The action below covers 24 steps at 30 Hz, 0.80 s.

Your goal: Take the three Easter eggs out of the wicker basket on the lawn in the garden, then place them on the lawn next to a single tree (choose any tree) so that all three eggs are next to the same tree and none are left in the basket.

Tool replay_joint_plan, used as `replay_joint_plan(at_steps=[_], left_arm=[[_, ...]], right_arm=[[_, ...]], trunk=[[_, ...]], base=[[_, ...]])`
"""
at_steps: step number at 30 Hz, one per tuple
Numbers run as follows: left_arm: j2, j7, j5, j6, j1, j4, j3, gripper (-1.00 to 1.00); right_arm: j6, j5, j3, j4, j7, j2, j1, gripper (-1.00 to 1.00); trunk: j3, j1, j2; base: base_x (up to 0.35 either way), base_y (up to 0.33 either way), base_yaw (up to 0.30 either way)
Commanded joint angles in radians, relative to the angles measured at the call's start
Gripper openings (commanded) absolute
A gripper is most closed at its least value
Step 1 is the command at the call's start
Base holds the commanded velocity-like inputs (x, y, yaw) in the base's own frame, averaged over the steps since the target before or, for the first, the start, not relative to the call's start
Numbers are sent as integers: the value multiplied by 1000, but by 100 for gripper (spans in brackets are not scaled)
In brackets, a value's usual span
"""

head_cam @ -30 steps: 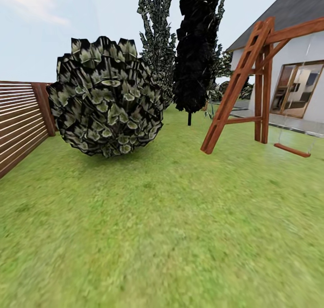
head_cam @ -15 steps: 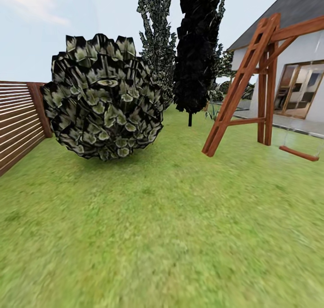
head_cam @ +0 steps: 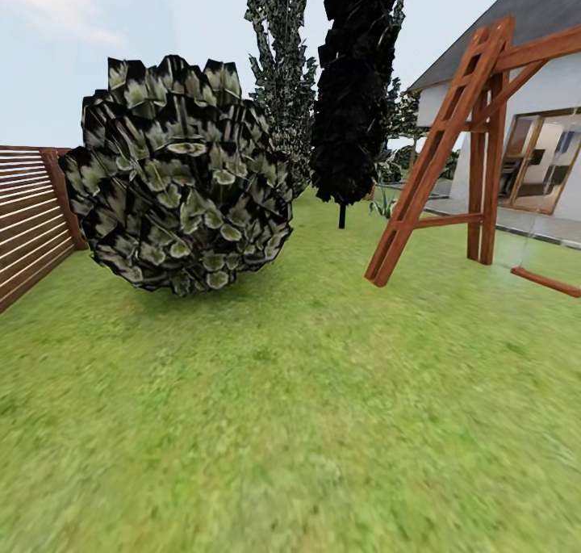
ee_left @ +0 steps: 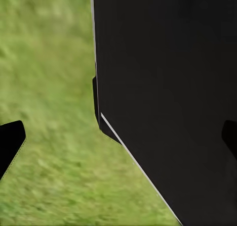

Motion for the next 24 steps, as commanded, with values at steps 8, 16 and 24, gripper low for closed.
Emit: replay_joint_plan(at_steps=[8,16,24], left_arm=[[0,0,0,0,1,-2,0,100],[0,0,1,0,1,-2,0,100],[0,0,1,0,1,-2,0,100]], right_arm=[[0,0,0,2,0,0,-1,100],[0,0,0,2,0,-1,-1,100],[0,0,0,2,0,0,-1,100]], trunk=[[-1,1,0],[-1,1,0],[-1,1,0]], base=[[335,0,0],[335,0,0],[335,0,0]])
